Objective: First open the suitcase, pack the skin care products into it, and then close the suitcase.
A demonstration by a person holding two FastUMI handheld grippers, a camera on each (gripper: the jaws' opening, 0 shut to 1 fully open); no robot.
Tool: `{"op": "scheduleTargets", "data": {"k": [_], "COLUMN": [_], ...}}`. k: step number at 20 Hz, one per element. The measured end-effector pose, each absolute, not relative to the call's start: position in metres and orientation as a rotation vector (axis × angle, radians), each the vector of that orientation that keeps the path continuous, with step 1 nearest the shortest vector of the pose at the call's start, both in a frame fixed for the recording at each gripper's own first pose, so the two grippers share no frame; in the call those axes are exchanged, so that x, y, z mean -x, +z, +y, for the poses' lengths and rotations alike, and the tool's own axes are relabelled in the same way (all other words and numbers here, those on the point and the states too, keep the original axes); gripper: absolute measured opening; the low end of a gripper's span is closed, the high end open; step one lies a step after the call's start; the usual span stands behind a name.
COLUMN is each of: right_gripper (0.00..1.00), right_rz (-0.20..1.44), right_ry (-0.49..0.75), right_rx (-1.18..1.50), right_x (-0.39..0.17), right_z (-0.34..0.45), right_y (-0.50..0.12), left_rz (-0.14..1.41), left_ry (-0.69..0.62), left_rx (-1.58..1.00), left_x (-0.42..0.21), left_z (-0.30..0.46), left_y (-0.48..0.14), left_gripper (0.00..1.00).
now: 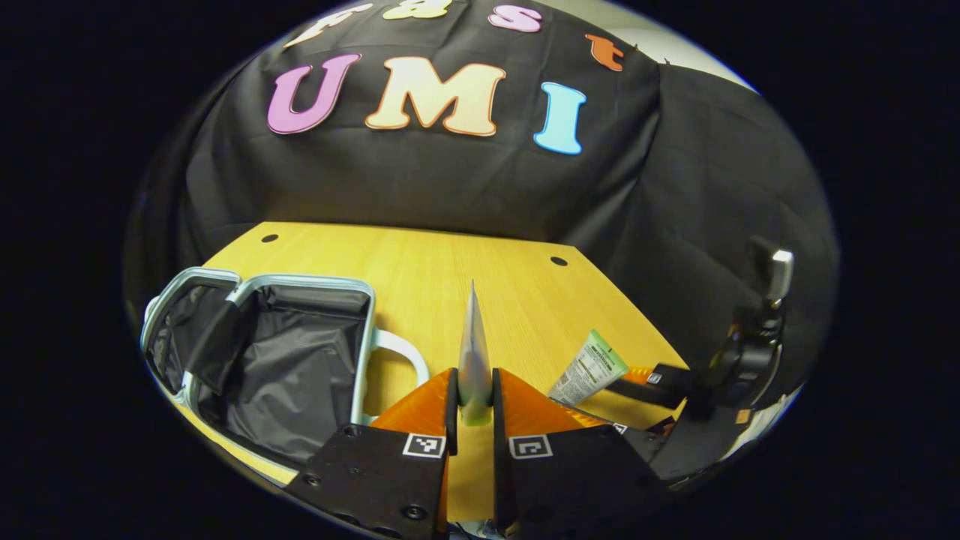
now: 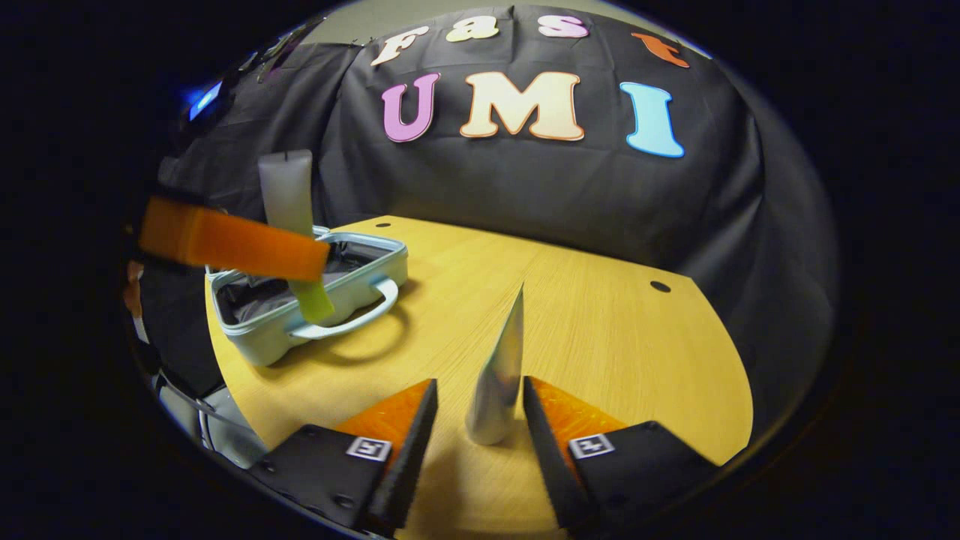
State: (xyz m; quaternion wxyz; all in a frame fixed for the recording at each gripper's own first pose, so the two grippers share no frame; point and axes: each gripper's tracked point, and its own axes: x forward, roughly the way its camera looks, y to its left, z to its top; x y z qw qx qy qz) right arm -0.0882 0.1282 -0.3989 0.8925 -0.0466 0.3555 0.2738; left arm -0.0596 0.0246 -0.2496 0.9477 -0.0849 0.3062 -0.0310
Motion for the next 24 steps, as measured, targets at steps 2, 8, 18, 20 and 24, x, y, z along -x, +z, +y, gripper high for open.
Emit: {"op": "scheduleTargets", "data": {"k": [2,8,18,20,24], "right_gripper": [0.39,0.22,0.22,0.22,0.22], "right_rz": [0.751,0.776,0.872,0.922,0.985], "right_ry": [0.560,0.678,0.793,0.841,0.861], "right_rx": [0.091,0.028,-0.147,-0.229,-0.181], "right_x": [0.085,0.090,0.115,0.126,0.138], "right_z": [0.129,0.163,0.299,0.332,0.377], "right_y": [-0.403,-0.365,-0.299,-0.289,-0.304], "left_rz": [0.625,0.721,1.012,1.036,0.973], "left_ry": [-0.021,0.144,0.088,0.072,0.059], "left_rx": [0.169,0.116,0.027,0.058,0.116], "left_x": [0.064,0.095,0.117,0.115,0.105], "left_z": [0.040,0.124,0.206,0.210,0.228], "left_y": [-0.239,-0.240,-0.313,-0.324,-0.319], "left_gripper": [0.17,0.16,0.17,0.17,0.23]}}
